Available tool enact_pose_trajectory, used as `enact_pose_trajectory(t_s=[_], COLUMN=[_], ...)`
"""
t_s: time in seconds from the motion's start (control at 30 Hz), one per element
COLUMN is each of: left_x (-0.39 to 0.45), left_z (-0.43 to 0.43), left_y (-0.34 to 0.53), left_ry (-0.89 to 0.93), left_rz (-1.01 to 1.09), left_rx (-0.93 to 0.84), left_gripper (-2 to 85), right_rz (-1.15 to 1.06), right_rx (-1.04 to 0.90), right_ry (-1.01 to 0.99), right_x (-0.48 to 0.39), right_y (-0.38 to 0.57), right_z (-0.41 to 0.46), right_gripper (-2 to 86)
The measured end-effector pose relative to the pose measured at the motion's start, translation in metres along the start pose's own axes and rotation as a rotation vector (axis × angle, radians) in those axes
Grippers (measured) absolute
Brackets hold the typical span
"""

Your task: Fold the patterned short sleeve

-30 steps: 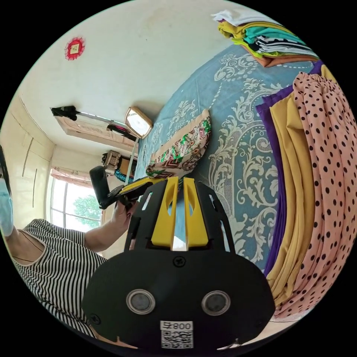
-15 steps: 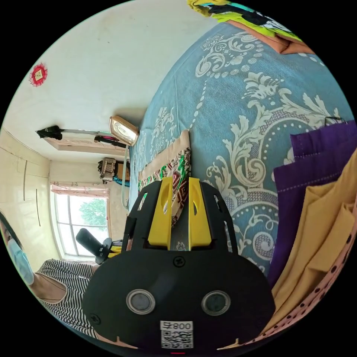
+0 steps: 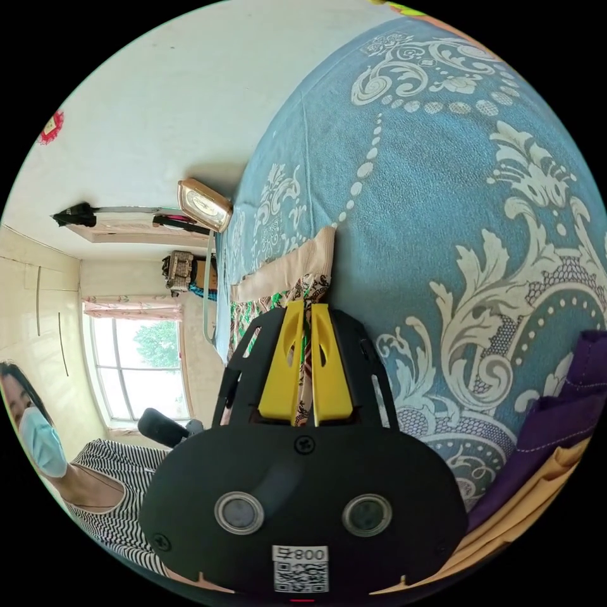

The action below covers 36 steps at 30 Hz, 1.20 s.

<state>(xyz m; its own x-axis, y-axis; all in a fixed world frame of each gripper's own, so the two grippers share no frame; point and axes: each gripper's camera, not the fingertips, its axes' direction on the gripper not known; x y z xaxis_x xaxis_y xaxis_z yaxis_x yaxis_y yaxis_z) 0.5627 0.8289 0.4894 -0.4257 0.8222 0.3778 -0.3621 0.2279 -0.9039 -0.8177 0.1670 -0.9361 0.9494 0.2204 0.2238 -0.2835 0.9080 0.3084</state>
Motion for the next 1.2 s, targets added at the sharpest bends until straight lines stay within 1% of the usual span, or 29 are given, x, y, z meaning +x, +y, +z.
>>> enact_pose_trajectory(t_s=[0.13,0.3,0.43,0.5,0.57,0.6,0.67,0.7,0.77,0.8,0.87,0.97,1.2], left_x=[-0.019,-0.058,-0.096,-0.126,-0.150,-0.166,-0.189,-0.205,-0.228,-0.243,-0.261,-0.286,-0.328], left_z=[-0.013,-0.061,-0.108,-0.138,-0.158,-0.169,-0.181,-0.185,-0.187,-0.185,-0.181,-0.176,-0.171], left_y=[0.027,0.083,0.138,0.184,0.222,0.249,0.288,0.313,0.350,0.373,0.404,0.449,0.520], left_ry=[0.029,0.081,0.106,0.109,0.102,0.094,0.073,0.068,0.090,0.102,0.102,0.123,0.218], left_rz=[-0.010,-0.051,-0.132,-0.215,-0.288,-0.336,-0.411,-0.466,-0.546,-0.597,-0.673,-0.766,-0.845], left_rx=[0.039,0.170,0.295,0.382,0.443,0.481,0.521,0.539,0.567,0.574,0.582,0.610,0.686], left_gripper=[0.9,0.9,0.9,0.8,0.8,0.8,0.8,0.8,0.8,0.8,0.8,0.8,1.0], right_rz=[-0.010,-0.059,-0.163,-0.215,-0.281,-0.298,-0.356,-0.368,-0.398,-0.403,-0.411,-0.411,-0.428], right_rx=[0.031,0.095,0.094,0.085,0.052,0.039,-0.022,-0.040,-0.126,-0.151,-0.247,-0.315,-0.386], right_ry=[-0.007,-0.066,-0.070,-0.056,-0.015,-0.007,0.049,0.067,0.140,0.158,0.242,0.277,0.329], right_x=[-0.043,-0.127,-0.235,-0.287,-0.355,-0.372,-0.435,-0.449,-0.496,-0.506,-0.540,-0.579,-0.660], right_y=[-0.015,-0.031,-0.055,-0.069,-0.087,-0.092,-0.109,-0.113,-0.129,-0.133,-0.145,-0.157,-0.178], right_z=[0.012,0.028,0.072,0.099,0.142,0.155,0.212,0.228,0.297,0.315,0.383,0.444,0.513], right_gripper=[1.3,1.0,0.9,0.8,0.8,0.8,0.9,0.9,0.8,0.8,0.8,0.9,1.2])
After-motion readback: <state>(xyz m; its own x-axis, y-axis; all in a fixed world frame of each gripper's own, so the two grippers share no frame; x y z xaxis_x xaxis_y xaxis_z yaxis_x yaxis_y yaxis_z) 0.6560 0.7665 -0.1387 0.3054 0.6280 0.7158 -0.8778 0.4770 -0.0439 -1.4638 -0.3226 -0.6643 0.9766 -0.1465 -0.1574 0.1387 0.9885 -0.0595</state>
